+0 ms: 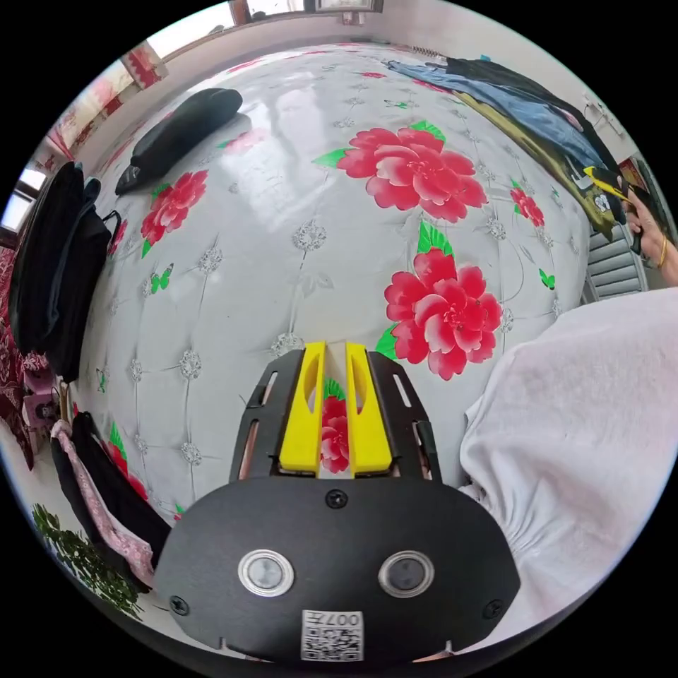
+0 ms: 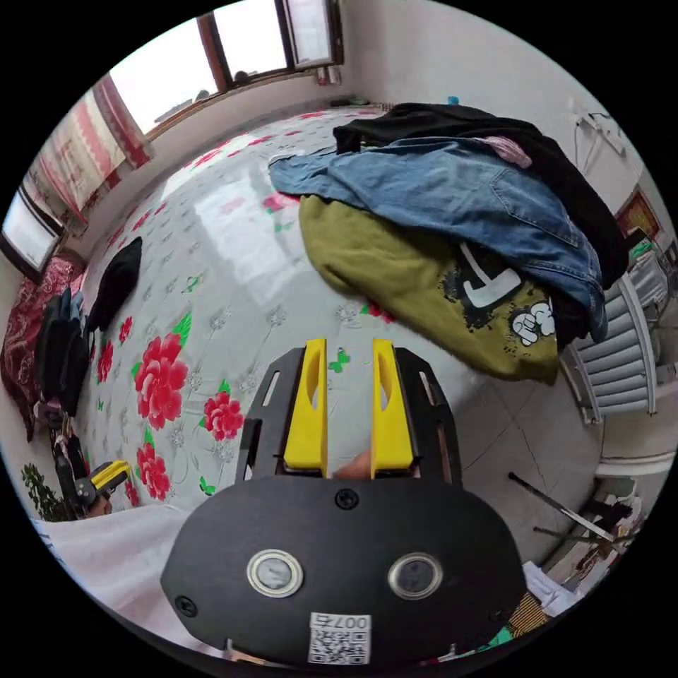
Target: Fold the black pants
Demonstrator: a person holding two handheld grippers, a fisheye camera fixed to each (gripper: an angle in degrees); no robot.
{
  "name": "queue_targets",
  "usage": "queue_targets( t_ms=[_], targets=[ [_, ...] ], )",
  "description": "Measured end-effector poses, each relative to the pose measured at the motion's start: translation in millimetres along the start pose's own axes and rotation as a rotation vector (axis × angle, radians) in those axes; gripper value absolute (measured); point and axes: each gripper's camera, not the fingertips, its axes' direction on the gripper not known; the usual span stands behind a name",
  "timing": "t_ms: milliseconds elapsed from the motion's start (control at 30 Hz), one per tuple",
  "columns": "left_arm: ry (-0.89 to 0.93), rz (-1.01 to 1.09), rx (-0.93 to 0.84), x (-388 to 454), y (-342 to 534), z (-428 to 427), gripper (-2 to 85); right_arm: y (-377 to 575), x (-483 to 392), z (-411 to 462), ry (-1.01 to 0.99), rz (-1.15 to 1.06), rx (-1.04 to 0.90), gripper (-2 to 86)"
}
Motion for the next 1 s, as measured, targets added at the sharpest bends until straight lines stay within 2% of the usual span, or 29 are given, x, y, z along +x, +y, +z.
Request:
queue_targets(
  t_ms=[200, 367, 633, 800, 933, 1000],
  targets=[
    [0.080, -0.168, -0.103, 41.2, -2.5, 2.1, -0.1, -52.4, 124.4, -58.1, 0.064, 0.230, 0.222, 10.2],
    [0.062, -0.301, -0.137, 84.9, -0.7, -0.7, -0.9, -112.7, 203.1, -92.7, 0.125, 0.264, 0.317, 11.3],
    [-0.050, -0.361, -0.257, 109.7, -28.4, 4.7, -0.9, -209.9, 247.7, -89.6, 0.214, 0.122, 0.269, 12.4],
    [-0.023, -0.438, -0.293, 99.5, -31.7, 7.6, -0.9, -255.8, 255.3, -13.0, 0.126, 0.065, -0.035, 11.1],
    [0.020, -0.511, -0.287, 87.4, -23.7, 8.6, -0.9, -249.2, 248.1, -1.5, 0.190, 0.087, 0.014, 8.0],
    [0.037, -0.534, -0.271, 83.2, -16.8, 8.3, -0.9, -241.6, 243.1, -20.5, 0.205, 0.093, 0.117, 6.0]
  ],
)
